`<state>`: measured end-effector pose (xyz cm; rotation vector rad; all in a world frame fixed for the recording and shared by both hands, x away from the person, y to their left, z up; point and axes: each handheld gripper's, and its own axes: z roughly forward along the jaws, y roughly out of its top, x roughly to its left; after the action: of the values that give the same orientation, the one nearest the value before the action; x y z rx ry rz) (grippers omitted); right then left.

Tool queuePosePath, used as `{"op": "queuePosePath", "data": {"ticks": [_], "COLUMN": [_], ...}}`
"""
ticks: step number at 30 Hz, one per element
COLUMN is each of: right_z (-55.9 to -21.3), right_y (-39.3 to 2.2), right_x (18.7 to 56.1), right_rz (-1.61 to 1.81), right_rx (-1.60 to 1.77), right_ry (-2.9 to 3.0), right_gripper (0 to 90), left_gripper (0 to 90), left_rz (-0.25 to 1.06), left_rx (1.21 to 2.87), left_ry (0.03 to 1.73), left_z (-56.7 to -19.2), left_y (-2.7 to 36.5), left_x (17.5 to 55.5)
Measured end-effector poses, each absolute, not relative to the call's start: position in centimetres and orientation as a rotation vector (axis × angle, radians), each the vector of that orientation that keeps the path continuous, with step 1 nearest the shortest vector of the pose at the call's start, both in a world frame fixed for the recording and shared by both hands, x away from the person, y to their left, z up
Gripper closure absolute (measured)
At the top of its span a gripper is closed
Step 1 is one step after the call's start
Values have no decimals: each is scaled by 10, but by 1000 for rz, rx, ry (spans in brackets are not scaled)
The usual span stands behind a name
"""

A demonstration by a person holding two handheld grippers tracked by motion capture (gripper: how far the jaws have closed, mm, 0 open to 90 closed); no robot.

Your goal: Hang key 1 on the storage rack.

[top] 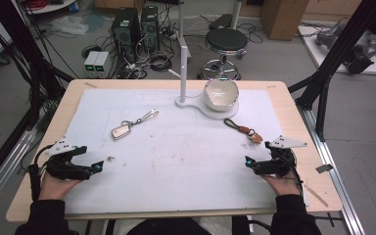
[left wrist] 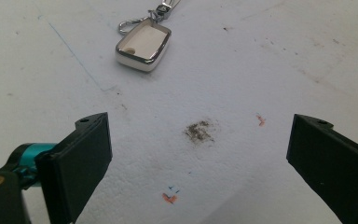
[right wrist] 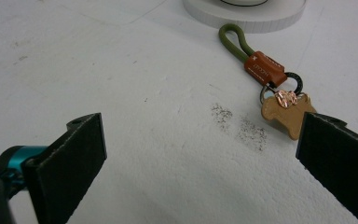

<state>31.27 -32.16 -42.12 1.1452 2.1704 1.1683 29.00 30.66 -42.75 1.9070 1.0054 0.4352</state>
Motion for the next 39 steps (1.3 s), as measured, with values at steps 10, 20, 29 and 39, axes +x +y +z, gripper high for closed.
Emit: {"op": "queuePosePath", "data": {"ticks": [10,20,29,39], "right_z": [-421,-423,-416,-408], "right_y": [-322,-321,-316,-312], "right_x": [312,316,325,341], "right_rz": [1156,1122,1114,1053], "right_rx": [1138,1169,1169,1148], "right_ry": [2187,2206,2241,2296], "right_gripper": [7,8,7,7], "left_gripper": [71,71,71,70], "left_rz": [458,460,482,492], "left_rx": [1921,1931,1946,1958], "left_ry": [1006,1015,1007,1008], "left_z": [-428,-429,-429,-430], "left_y": [304,304,299,297], "left_x": [289,291,291,291]}}
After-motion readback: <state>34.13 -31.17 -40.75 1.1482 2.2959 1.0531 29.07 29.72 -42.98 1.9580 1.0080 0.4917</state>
